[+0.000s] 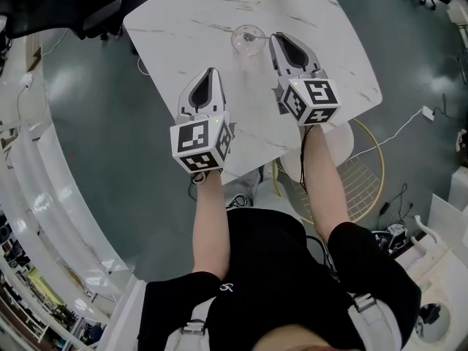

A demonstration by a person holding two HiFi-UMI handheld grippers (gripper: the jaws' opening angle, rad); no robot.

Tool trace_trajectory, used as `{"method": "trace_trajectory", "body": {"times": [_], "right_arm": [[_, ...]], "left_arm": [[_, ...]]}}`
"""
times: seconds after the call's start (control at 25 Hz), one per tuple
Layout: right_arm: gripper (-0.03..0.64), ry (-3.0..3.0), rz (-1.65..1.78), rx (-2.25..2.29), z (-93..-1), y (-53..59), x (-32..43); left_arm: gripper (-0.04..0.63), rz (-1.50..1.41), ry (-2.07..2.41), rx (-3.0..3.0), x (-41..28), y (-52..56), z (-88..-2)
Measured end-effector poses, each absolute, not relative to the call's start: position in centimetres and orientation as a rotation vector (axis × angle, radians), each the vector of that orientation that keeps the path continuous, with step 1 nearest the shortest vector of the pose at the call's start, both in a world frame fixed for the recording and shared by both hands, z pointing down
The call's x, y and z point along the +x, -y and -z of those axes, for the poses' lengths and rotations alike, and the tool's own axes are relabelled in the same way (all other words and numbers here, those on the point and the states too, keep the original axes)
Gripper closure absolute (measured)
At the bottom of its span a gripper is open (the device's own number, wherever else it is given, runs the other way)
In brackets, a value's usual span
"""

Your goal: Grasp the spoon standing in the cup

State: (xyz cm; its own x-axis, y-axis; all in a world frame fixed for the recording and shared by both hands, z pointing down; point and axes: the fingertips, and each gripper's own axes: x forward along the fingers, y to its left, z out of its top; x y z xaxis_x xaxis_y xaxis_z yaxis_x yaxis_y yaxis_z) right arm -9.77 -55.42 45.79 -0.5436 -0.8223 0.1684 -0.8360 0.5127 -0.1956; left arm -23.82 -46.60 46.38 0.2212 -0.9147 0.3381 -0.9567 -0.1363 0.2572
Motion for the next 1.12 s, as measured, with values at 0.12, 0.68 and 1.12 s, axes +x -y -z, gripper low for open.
{"method": "trace_trajectory", "body": {"times": [0.12,0.68,1.12], "right_arm": [[0.574,2.706,-0.374,1.521,-43.6,54.5,-8.4],[0.574,2.772,-0.254,1.587,-34.9,50.0,-6.6],[0.574,2.757,-0.113,1.423,-33.6,47.6,-9.6]], "left_arm": [[0.581,-0.099,1.758,2.097,-24.0,46.2,-44.9],[0.581,0.041,1.950,2.149,-26.9,44.0,-35.7],[0.581,0.154,2.091,2.093,-32.0,41.3,-32.3]]}}
